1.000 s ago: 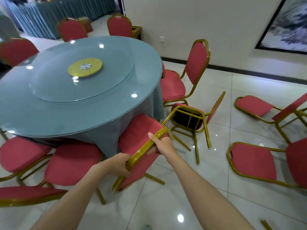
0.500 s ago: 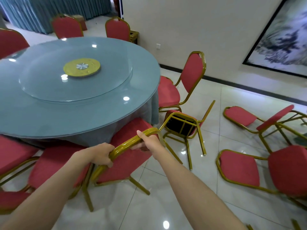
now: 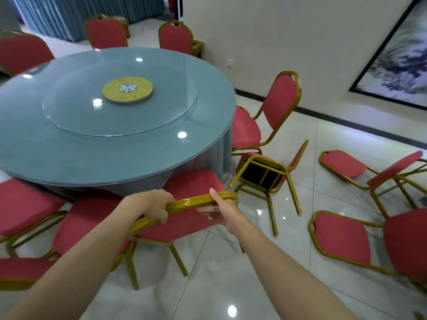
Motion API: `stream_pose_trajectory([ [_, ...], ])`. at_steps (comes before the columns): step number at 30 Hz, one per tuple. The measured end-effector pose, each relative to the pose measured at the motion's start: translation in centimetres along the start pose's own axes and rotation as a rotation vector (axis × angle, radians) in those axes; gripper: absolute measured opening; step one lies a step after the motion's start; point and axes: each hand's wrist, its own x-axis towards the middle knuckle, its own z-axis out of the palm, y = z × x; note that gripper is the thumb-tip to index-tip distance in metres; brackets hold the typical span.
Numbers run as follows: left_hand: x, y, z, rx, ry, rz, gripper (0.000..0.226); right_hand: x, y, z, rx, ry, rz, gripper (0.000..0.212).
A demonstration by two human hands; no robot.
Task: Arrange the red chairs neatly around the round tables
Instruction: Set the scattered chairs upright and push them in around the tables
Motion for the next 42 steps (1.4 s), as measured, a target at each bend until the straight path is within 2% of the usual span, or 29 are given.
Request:
stream_pose_trajectory([
  [3, 1.2, 2.5, -0.1, 0.032, 0.013, 0.075, 0.033, -0.1, 1.3, -2.3, 0.109, 0.072, 0.09, 0.049],
  [8, 3.5, 8.1, 2.7, 0.135, 0.041, 0.183, 0.035, -1.8, 5.0, -6.6, 0.171, 0.224, 0.212, 0.031],
  [11, 4.3, 10.0, 5.7, 0.167, 0.012, 0.229, 0.035, -2.7, 8.3, -8.8, 0.175, 0.224, 0.238, 0.032],
  [14, 3.8, 10.5, 7.9, 0.129, 0.094, 0.209, 0.029, -3.4, 9.8, -11.2, 0.05, 0.234, 0.166, 0.04],
  [16, 3.3, 10.6, 7.9, 0.095, 0.15, 0.193, 0.027, -4.5, 9.1, -13.2, -0.056, 0.295, 0.106, 0.037],
  [20, 2.8, 11.0, 6.8, -0.077, 0.158, 0.142, 0.052, -6.4, 6.7, -17.0, -0.077, 0.384, -0.012, 0.024],
  [22, 2.7, 12.0, 6.3, -0.169, 0.214, 0.141, 0.057, -7.5, 6.1, -18.0, -0.072, 0.399, -0.058, 0.024],
  [26, 3.1, 15.1, 5.3, -0.358, 0.402, 0.199, 0.041, -8.8, 5.6, -19.1, -0.091, 0.393, -0.117, 0.025],
  [28, 3.9, 16.6, 4.8, -0.431, 0.434, 0.225, 0.03, -9.5, 5.5, -20.0, -0.096, 0.401, -0.142, 0.025],
  [32, 6.1, 19.9, 3.7, -0.534, 0.448, 0.271, 0.017, -10.7, 5.4, -22.7, -0.031, 0.435, -0.199, 0.024],
  [37, 8.8, 26.3, 2.6, -0.628, 0.397, 0.338, 0.016, -12.0, 5.8, -27.7, 0.074, 0.481, -0.224, 0.021],
  [42, 12.4, 35.0, 1.5, -0.648, 0.308, 0.371, 0.015, -12.9, 6.6, -35.9, 0.156, 0.529, -0.226, 0.021],
])
